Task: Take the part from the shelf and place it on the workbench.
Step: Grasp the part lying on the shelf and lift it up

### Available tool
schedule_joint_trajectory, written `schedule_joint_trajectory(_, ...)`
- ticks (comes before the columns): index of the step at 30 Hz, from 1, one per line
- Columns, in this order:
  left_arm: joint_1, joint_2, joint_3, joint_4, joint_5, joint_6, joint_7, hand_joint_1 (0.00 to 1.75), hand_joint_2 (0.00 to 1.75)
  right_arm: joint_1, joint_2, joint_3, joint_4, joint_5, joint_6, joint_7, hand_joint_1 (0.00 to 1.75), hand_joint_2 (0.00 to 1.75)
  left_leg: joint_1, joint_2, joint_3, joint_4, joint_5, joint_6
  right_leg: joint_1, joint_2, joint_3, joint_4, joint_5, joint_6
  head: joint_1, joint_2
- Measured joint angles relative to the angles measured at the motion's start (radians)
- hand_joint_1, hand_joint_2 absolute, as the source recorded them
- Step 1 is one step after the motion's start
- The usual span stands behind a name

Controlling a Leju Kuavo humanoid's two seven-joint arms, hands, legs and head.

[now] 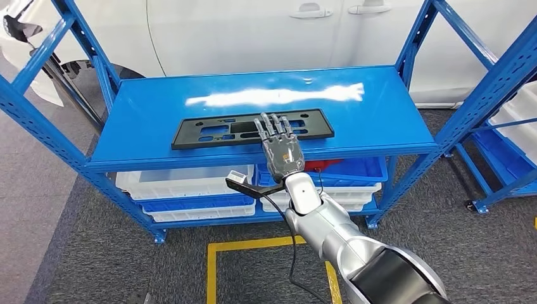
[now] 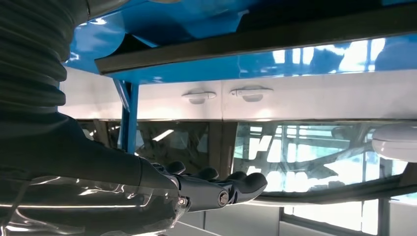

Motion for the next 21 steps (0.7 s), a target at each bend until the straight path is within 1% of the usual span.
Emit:
schedule_joint_trajectory(1, 0.002, 0.000, 0.000, 0.000, 0.000, 0.000, 0.000, 0.00, 0.00, 0.001, 0.000, 0.000, 0.002, 0.000, 0.000, 0.000, 0.00, 1.75, 0.000, 0.000, -0.030, 0.056, -0.016, -0.002, 0.001, 0.000, 0.002, 0.000, -0.002, -0.001, 0.000, 0.000)
schedule_joint_trajectory(2, 0.003, 0.000, 0.000, 0.000, 0.000, 0.000, 0.000, 0.00, 0.00, 0.003, 0.000, 0.000, 0.004, 0.000, 0.000, 0.000, 0.00, 1.75, 0.000, 0.000, -0.046, 0.081, -0.014, -0.003, 0.002, 0.000, 0.005, 0.001, -0.005, -0.002, 0.000, 0.000)
schedule_joint_trajectory(3, 0.004, 0.001, 0.000, 0.000, 0.000, 0.000, 0.000, 0.00, 0.00, 0.003, 0.000, 0.000, 0.006, 0.000, 0.000, 0.000, 0.00, 1.75, 0.000, 0.000, -0.042, 0.066, 0.006, -0.003, 0.002, 0.001, 0.009, 0.002, -0.009, -0.001, 0.000, 0.000)
schedule_joint_trajectory(4, 0.005, 0.001, 0.000, 0.000, 0.000, 0.001, 0.000, 0.00, 0.00, 0.004, 0.000, 0.000, 0.007, 0.000, 0.000, 0.000, 0.00, 1.75, 0.000, 0.000, -0.022, 0.019, 0.039, -0.002, 0.002, 0.001, 0.014, 0.003, -0.013, 0.001, 0.000, 0.000)
schedule_joint_trajectory(5, 0.005, 0.002, 0.000, 0.000, 0.000, 0.001, 0.000, 0.00, 0.00, 0.004, 0.000, 0.000, 0.007, 0.000, 0.000, 0.000, 0.00, 1.75, 0.001, 0.001, 0.009, -0.049, 0.077, 0.001, 0.001, 0.001, 0.020, 0.004, -0.019, 0.004, 0.000, 0.000)
schedule_joint_trajectory(6, 0.004, 0.002, 0.000, 0.000, 0.000, 0.002, 0.000, 0.00, 0.00, 0.003, 0.001, 0.000, 0.008, 0.000, 0.000, 0.000, 0.00, 1.75, -0.001, 0.002, 0.042, -0.115, 0.101, 0.005, 0.003, 0.002, 0.024, 0.007, -0.025, 0.009, 0.000, 0.000)
schedule_joint_trajectory(7, 0.003, 0.002, 0.000, 0.000, 0.000, 0.002, 0.000, 0.00, 0.00, 0.002, 0.001, 0.000, 0.008, -0.001, 0.000, 0.000, 0.00, 1.75, -0.002, 0.002, 0.065, -0.161, 0.113, 0.010, 0.005, 0.002, 0.026, 0.009, -0.030, 0.013, 0.000, 0.000)
schedule_joint_trajectory(8, 0.003, 0.002, 0.000, 0.000, 0.000, 0.002, -0.001, 0.00, 0.00, 0.002, 0.002, 0.000, 0.009, -0.001, 0.000, 0.000, 0.00, 1.75, -0.004, 0.002, 0.077, -0.187, 0.113, 0.016, 0.007, 0.003, 0.027, 0.011, -0.033, 0.019, 0.000, 0.000)
schedule_joint_trajectory(9, 0.003, 0.002, 0.000, 0.000, 0.000, 0.002, -0.001, 0.00, 0.00, 0.001, 0.002, 0.000, 0.010, -0.001, 0.000, 0.000, 0.00, 1.75, -0.005, 0.001, 0.082, -0.194, 0.106, 0.024, 0.009, 0.003, 0.027, 0.012, -0.034, 0.024, 0.000, 0.000)
schedule_joint_trajectory(11, 0.004, 0.002, 0.000, 0.000, 0.000, 0.002, -0.002, 0.00, 0.00, 0.002, 0.003, 0.000, 0.011, -0.001, 0.000, -0.001, 0.00, 1.75, -0.004, -0.001, 0.086, -0.198, 0.102, 0.036, 0.008, 0.003, 0.027, 0.018, -0.036, 0.033, 0.000, 0.000)
schedule_joint_trajectory(12, 0.004, 0.002, 0.000, 0.000, 0.000, 0.002, -0.002, 0.00, 0.00, 0.001, 0.003, 0.000, 0.011, -0.001, 0.000, -0.001, 0.00, 1.75, -0.002, -0.002, 0.092, -0.200, 0.101, 0.041, 0.007, 0.003, 0.021, 0.034, -0.044, 0.038, 0.000, 0.000)
schedule_joint_trajectory(13, 0.003, 0.002, 0.000, 0.000, 0.000, 0.002, -0.002, 0.00, 0.00, 0.000, 0.003, 0.000, 0.011, -0.001, -0.001, -0.001, 0.00, 1.75, -0.001, -0.002, 0.097, -0.203, 0.099, 0.046, 0.005, 0.003, 0.003, 0.070, -0.060, 0.042, 0.000, 0.000)
schedule_joint_trajectory(14, 0.003, 0.002, 0.000, 0.000, 0.000, 0.001, -0.003, 0.00, 0.00, -0.001, 0.003, 0.000, 0.011, 0.000, -0.001, -0.001, 0.00, 1.75, -0.001, -0.002, 0.101, -0.204, 0.096, 0.050, 0.003, 0.003, -0.028, 0.124, -0.083, 0.046, 0.000, 0.000)
schedule_joint_trajectory(15, 0.002, 0.002, 0.000, 0.000, 0.000, 0.001, -0.003, 0.00, 0.00, 0.000, 0.003, 0.000, 0.012, 0.000, -0.001, -0.001, 0.00, 1.75, -0.002, -0.002, 0.104, -0.204, 0.092, 0.053, 0.002, 0.003, -0.069, 0.193, -0.110, 0.049, 0.000, 0.000)
schedule_joint_trajectory(16, 0.002, 0.002, 0.000, 0.000, 0.000, 0.000, -0.003, 0.00, 0.00, 0.003, 0.003, 0.000, 0.013, 0.000, -0.001, -0.001, 0.00, 1.75, -0.003, -0.002, 0.107, -0.204, 0.088, 0.055, 0.001, 0.003, -0.112, 0.259, -0.130, 0.051, 0.000, 0.000)
schedule_joint_trajectory(17, 0.003, 0.003, 0.000, 0.000, 0.000, 0.000, -0.003, 0.00, 0.00, 0.006, 0.003, 0.000, 0.014, 0.000, -0.001, -0.001, 0.00, 1.75, -0.004, -0.002, 0.111, -0.204, 0.084, 0.055, 0.000, 0.003, -0.144, 0.298, -0.135, 0.051, 0.000, 0.000)
schedule_joint_trajectory(18, 0.004, 0.003, 0.000, 0.000, 0.000, 0.000, -0.003, 0.00, 0.00, 0.009, 0.003, 0.000, 0.015, 0.000, -0.001, -0.001, 0.00, 1.75, -0.004, -0.003, 0.118, -0.203, 0.078, 0.055, -0.001, 0.003, -0.158, 0.301, -0.119, 0.051, 0.000, 0.000)
schedule_joint_trajectory(19, 0.005, 0.002, 0.000, 0.000, 0.000, 0.000, -0.003, 0.00, 0.00, 0.011, 0.003, 0.000, 0.015, 0.000, -0.001, -0.001, 0.00, 1.75, -0.005, -0.003, 0.127, -0.203, 0.072, 0.054, -0.001, 0.003, -0.152, 0.264, -0.083, 0.048, 0.000, 0.000)
schedule_joint_trajectory(20, 0.006, 0.002, 0.000, 0.000, 0.000, -0.001, -0.003, 0.00, 0.00, 0.010, 0.003, 0.000, 0.015, 0.000, -0.001, -0.001, 0.00, 1.75, -0.005, -0.004, 0.137, -0.203, 0.065, 0.053, 0.000, 0.003, -0.128, 0.195, -0.032, 0.043, 0.000, 0.000)
schedule_joint_trajectory(21, 0.006, 0.001, 0.000, 0.001, 0.000, -0.001, -0.003, 0.00, 0.00, 0.009, 0.003, 0.000, 0.015, 0.000, -0.001, -0.001, 0.00, 1.75, -0.005, -0.005, 0.147, -0.204, 0.058, 0.050, 0.003, 0.003, -0.103, 0.126, 0.009, 0.036, 0.000, 0.000)
